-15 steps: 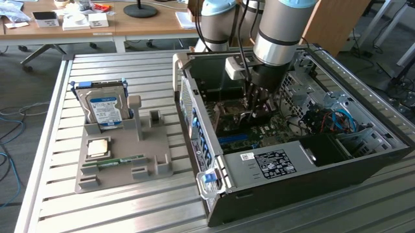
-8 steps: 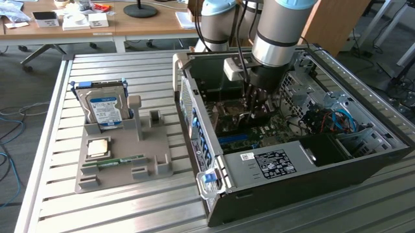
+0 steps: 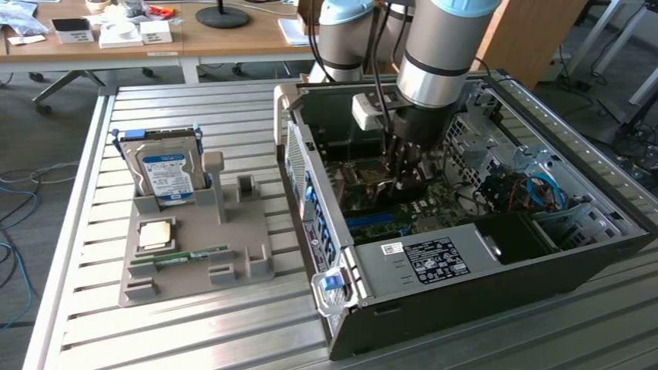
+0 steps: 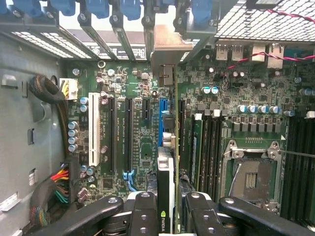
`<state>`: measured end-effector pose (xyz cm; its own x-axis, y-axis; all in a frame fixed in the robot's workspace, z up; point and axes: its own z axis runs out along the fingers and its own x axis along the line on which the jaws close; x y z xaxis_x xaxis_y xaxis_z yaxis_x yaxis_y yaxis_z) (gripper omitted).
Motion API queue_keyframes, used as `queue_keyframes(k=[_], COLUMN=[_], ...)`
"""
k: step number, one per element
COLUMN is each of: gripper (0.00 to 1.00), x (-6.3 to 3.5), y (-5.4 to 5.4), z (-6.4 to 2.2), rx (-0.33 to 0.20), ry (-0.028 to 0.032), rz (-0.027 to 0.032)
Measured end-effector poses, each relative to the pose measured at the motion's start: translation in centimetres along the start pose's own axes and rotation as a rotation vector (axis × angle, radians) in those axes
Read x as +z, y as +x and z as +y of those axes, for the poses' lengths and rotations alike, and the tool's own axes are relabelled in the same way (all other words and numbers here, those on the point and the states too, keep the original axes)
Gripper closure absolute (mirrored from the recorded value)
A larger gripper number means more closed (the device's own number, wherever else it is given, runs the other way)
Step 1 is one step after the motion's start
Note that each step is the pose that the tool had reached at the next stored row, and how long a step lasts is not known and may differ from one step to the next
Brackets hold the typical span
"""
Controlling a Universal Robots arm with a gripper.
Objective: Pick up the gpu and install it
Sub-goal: 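Insert the gpu into the slot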
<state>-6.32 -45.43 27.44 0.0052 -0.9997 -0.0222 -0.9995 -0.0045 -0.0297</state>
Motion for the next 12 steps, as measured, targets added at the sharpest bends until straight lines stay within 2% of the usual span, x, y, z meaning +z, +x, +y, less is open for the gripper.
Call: queue_keyframes(k=[12], gripper=[0.73], x=[0.38], y=[0.19], z=[0.34], rx=[0.000], ry=[0.0000], rz=[0.0000])
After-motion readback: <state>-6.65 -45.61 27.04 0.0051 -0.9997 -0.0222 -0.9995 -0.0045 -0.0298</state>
